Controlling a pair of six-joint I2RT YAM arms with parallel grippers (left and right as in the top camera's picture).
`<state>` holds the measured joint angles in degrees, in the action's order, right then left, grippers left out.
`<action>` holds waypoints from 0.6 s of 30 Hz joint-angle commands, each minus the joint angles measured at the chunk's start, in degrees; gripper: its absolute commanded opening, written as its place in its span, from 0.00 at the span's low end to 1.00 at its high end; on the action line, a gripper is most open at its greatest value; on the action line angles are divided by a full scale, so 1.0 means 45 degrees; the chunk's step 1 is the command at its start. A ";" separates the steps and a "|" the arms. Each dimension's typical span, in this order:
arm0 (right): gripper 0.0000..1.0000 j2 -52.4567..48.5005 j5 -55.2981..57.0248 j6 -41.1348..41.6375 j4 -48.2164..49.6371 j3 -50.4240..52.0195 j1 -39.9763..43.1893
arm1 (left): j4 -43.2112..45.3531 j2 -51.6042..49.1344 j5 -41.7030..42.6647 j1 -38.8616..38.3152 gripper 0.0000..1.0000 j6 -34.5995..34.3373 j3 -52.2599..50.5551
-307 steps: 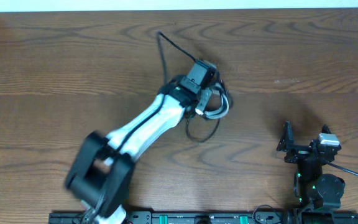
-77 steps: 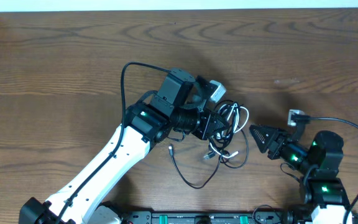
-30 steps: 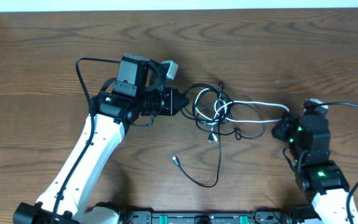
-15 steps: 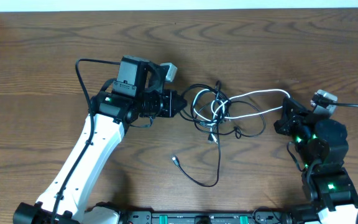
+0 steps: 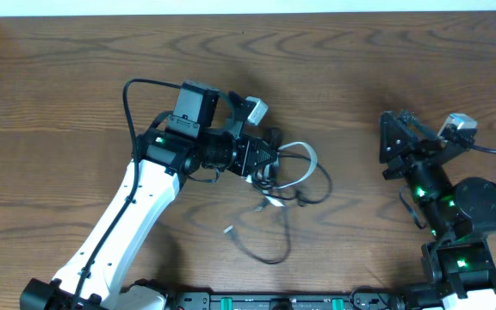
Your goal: Untangle cables
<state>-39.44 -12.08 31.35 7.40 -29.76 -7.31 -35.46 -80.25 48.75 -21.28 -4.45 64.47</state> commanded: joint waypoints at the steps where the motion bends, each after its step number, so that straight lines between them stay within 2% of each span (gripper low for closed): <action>1: 0.54 0.0039 -0.0996 -0.0029 -0.0549 -0.0219 0.0053 | 0.0204 0.0117 -0.0165 -0.0015 0.07 0.0131 0.0058; 7: 0.61 0.0015 -0.3774 -0.0029 -0.2365 -0.0209 0.0029 | 0.1457 0.0117 -0.1540 -0.0015 0.07 -0.3366 0.0058; 10: 0.66 0.0015 -0.4478 -0.0024 -0.3560 -0.0204 -0.0049 | 0.1914 0.0117 -0.2667 -0.0015 0.07 -0.6397 0.0058; 15: 0.66 0.0015 -0.5085 0.0947 -0.5323 -0.0194 -0.0296 | 0.1919 0.0117 -0.4269 -0.0019 0.08 -1.1482 0.0058; 18: 0.64 0.0015 -0.5712 0.1083 -0.5396 -0.0194 -0.0481 | 0.1909 0.0117 -0.4386 -0.0019 0.08 -1.3134 0.0058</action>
<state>-39.59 -32.77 33.74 -16.64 -29.95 -8.27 -27.00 -80.25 32.45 -21.32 -47.05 64.42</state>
